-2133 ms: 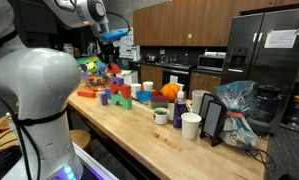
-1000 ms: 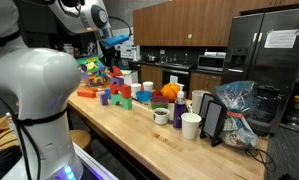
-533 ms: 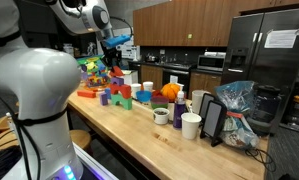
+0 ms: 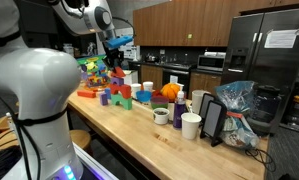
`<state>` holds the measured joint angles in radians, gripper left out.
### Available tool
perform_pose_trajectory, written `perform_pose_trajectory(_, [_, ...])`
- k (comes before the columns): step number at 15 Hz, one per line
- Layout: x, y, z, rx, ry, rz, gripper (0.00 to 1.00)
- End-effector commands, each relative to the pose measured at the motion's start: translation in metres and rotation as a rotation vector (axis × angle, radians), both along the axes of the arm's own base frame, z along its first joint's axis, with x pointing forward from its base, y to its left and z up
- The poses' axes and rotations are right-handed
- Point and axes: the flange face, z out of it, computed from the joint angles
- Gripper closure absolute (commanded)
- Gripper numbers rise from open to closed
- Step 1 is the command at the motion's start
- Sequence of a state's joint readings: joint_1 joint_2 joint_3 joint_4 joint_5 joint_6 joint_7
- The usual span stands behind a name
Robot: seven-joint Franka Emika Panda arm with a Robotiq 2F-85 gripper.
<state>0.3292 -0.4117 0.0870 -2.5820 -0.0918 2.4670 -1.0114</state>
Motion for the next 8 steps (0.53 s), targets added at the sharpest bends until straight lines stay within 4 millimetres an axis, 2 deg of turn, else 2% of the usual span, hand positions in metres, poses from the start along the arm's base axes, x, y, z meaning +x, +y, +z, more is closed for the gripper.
perform_pose_trajectory(1, [0.0013,-0.0074,-0.0027,0.018,-0.005,-0.002,0.82])
perform_pose_trajectory(8, [-0.0007,-0.0079,-0.0074,0.019,0.002,-0.004,0.82])
